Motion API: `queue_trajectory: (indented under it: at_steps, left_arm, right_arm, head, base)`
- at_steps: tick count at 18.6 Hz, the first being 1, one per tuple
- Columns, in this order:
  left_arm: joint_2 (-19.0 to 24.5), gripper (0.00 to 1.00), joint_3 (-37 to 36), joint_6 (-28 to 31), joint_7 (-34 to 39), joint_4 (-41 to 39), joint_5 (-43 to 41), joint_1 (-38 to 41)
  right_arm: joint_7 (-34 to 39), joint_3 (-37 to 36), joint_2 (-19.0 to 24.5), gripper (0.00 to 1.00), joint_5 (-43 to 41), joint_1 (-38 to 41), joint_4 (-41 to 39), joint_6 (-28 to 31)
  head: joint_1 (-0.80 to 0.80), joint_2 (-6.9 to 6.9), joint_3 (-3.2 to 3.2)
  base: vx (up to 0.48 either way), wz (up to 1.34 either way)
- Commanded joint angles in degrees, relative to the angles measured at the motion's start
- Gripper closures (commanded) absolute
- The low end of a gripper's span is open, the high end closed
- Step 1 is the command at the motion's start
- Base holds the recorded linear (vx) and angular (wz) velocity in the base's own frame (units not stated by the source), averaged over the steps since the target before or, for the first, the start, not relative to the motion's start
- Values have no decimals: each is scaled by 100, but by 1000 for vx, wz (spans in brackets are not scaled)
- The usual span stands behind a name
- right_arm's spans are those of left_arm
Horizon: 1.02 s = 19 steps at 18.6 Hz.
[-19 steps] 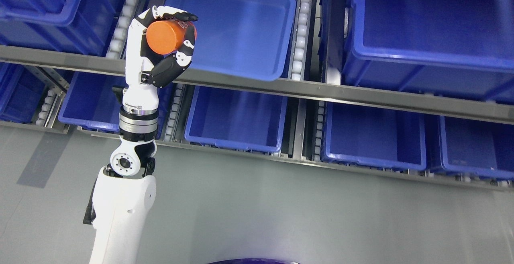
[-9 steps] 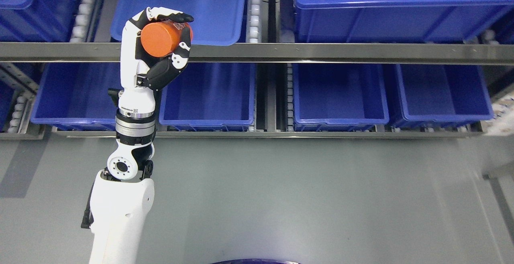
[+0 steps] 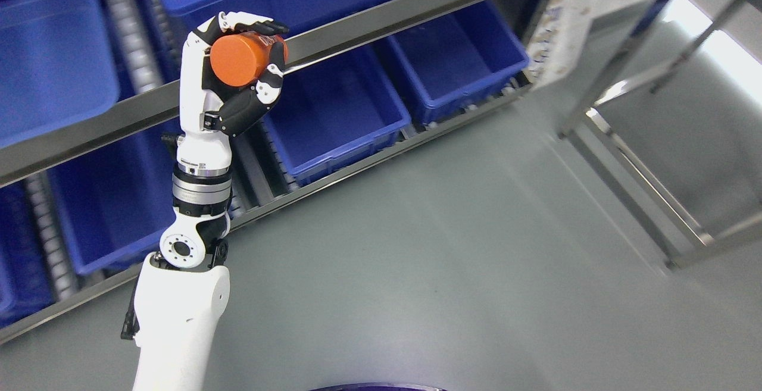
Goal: Grab orange capacitor from left shelf to right desk
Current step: 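Hold the capacitor in the left hand while turning toward the steel table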
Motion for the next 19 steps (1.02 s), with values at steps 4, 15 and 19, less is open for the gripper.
queue_trajectory:
  at_steps: [4,15,19]
  left_arm:
    - [100,95,-159,92,-1,-29,-6,-12]
    - [100,95,-906,321,26,23,12,-20]
    - [100,95,-941,321,17,41,64,-20]
  right_arm:
    - [7,-62,-100,0,0,192,-132,2]
    - [7,-62,-100,0,0,192,-132,2]
    - [7,-62,-100,0,0,192,-132,2]
  head:
    - [0,0,0]
    - [0,0,6]
    - [0,0,6]
  base:
    - [99,-1228]
    - [300,-863]
    - [456,-396]
